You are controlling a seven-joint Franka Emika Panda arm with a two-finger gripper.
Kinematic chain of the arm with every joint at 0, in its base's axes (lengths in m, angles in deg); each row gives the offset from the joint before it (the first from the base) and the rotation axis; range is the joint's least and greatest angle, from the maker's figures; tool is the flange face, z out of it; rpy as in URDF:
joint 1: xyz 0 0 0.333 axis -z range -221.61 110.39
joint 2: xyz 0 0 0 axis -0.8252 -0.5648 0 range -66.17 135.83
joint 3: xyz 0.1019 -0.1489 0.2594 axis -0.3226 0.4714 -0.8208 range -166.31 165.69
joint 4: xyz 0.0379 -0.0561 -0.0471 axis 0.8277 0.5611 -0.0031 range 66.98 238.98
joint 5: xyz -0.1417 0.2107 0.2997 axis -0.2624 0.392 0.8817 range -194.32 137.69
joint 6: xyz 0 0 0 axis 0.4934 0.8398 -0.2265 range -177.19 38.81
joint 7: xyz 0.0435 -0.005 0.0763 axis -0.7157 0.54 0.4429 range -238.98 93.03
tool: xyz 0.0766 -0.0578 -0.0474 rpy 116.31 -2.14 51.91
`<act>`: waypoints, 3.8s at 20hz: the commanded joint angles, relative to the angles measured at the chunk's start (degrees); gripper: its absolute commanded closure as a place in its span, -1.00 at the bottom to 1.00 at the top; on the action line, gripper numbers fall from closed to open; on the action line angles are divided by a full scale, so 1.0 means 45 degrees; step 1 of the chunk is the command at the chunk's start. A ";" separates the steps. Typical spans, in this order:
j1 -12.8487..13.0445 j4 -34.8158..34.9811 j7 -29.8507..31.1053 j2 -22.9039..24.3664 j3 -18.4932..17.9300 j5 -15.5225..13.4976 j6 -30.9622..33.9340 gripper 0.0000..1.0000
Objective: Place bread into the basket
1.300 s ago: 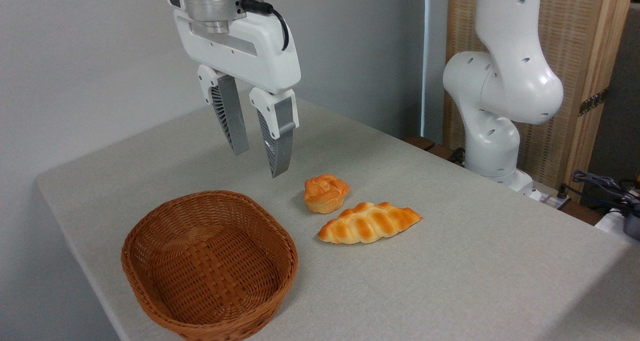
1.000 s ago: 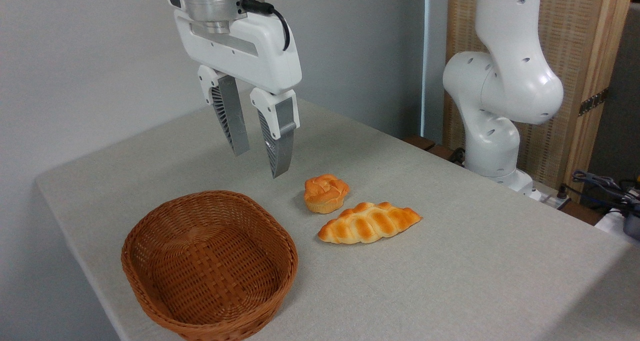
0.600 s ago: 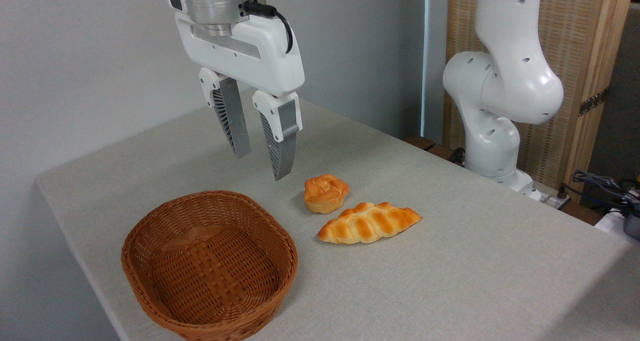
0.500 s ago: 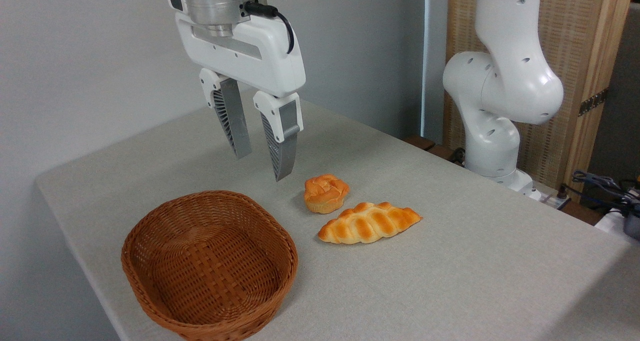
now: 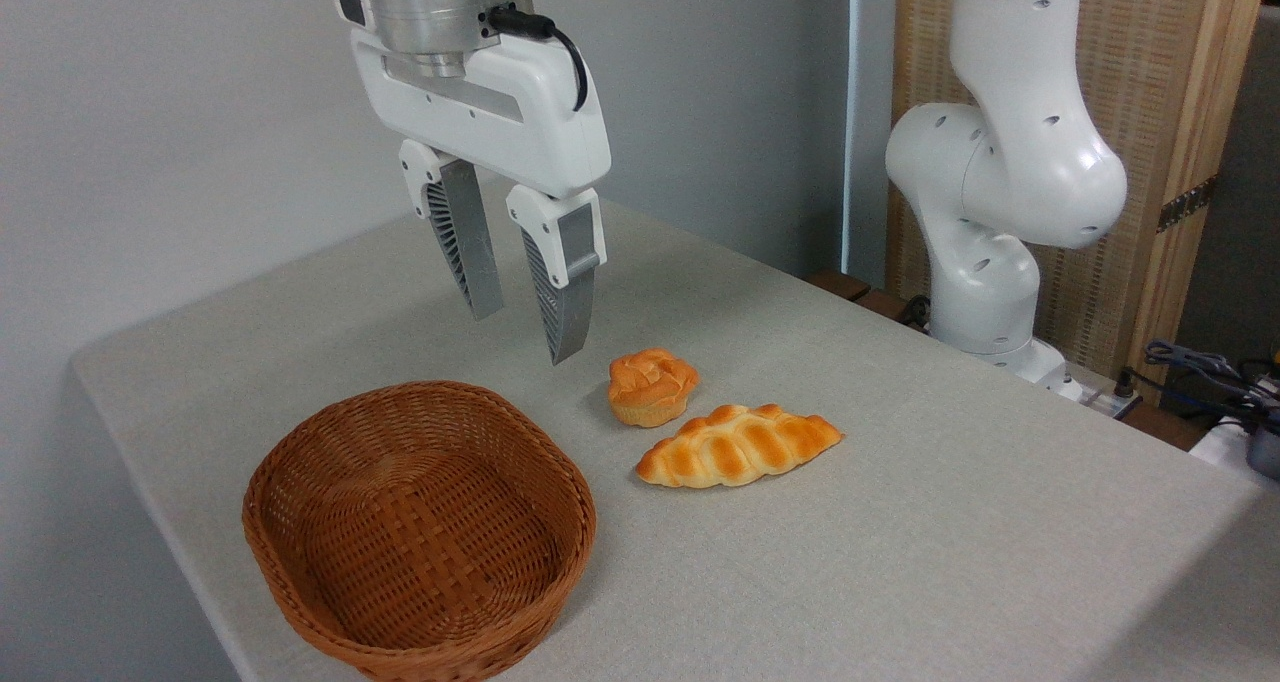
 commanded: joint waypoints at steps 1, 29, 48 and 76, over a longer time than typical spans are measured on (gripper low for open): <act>0.0063 -0.0072 -0.0185 -0.0022 -0.0119 -0.0045 0.0066 -1.00; 0.0141 0.1214 -0.0166 0.0660 -0.0041 -0.0025 -0.0929 -1.00; 0.2504 0.9963 -0.6055 0.6188 -0.2169 0.0441 -0.2825 -1.00; 0.2582 1.2603 -0.7431 0.6111 -0.2638 0.1869 -0.5735 -1.00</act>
